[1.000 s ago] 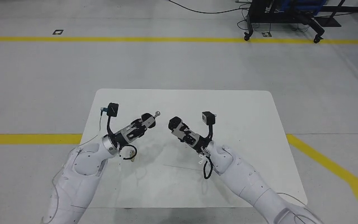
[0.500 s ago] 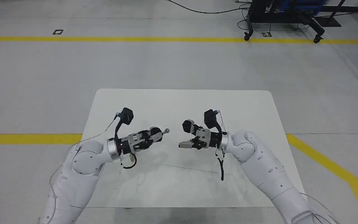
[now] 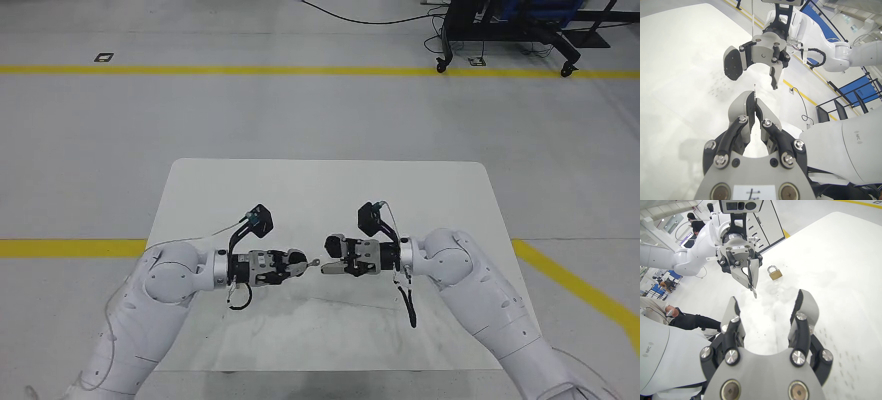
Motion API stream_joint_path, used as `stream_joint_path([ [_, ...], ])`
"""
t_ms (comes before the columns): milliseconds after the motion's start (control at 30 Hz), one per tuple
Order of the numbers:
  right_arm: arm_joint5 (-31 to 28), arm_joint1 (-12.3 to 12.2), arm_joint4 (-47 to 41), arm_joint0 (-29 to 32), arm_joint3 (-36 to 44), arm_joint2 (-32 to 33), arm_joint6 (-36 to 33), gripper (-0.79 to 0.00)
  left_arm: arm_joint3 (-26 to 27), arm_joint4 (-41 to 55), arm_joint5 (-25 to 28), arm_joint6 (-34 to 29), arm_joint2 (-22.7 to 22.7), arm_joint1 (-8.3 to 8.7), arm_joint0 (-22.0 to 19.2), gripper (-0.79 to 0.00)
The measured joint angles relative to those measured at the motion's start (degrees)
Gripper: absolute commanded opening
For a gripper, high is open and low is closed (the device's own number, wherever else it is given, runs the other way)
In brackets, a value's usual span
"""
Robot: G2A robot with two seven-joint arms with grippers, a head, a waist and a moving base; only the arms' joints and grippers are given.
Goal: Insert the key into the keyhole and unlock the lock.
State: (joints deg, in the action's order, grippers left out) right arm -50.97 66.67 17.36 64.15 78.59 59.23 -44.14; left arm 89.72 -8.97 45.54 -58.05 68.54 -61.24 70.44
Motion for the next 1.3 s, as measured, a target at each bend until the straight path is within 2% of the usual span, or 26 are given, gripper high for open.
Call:
stream_joint_path([
  [133, -0.1, -0.1, -0.3, -0.5, 0.1, -0.8, 0.0, -0.403, -0.4, -0.7, 0.0, 0.0, -1.1, 0.14, -0.7, -0.785],
  [467, 0.1, -0.4, 0.2, -0.9, 0.3, -2.2, 0.9, -0.459, -1.3, -1.3, -0.1, 1.4, -2.5, 0.56, -1.7, -0.785],
  [567, 0.2, -0.4, 0.1, -1.1, 0.2, -2.7, 1.2, -0.502, -1.4, -1.4, -0.2, 1.8, -2.8, 0.73, -1.9, -0.785],
  [633, 0.1, -0.4, 0.0, -1.3, 0.1, -3.1, 1.4, -0.557, -1.4, -1.4, -0.2, 2.0, -3.0, 0.84, -1.9, -0.785],
  [733, 0.1, -0.4, -0.1, -1.5, 0.1, -3.7, 1.6, -0.748, -1.4, -1.4, -0.2, 2.2, -3.2, 1.0, -2.0, -0.785],
  [767, 0.1, -0.4, -0.1, -1.6, 0.1, -3.8, 1.7, -0.785, -1.4, -1.4, -0.2, 2.3, -3.3, 1.05, -2.0, -0.785],
  [1033, 0.1, -0.6, -0.6, -2.1, -0.3, -4.6, 2.1, -0.785, -1.3, -1.2, -0.3, 3.0, -3.8, 1.49, -2.2, -0.785],
  [1067, 0.0, -0.7, -0.7, -2.1, -0.3, -4.7, 2.1, -0.785, -1.4, -1.0, -0.4, 3.3, -3.7, 1.54, -2.2, -0.456],
  [1100, -0.1, -0.7, -0.7, -2.2, -0.3, -4.7, 2.1, -0.785, -1.4, -0.7, -0.5, 3.7, -3.7, 1.57, -2.2, 0.0],
  [1300, -0.9, -1.1, -1.3, -2.1, -0.3, -4.4, 2.9, -0.785, -1.5, -0.8, -0.4, 6.1, -3.2, 1.7, -2.3, 0.0],
])
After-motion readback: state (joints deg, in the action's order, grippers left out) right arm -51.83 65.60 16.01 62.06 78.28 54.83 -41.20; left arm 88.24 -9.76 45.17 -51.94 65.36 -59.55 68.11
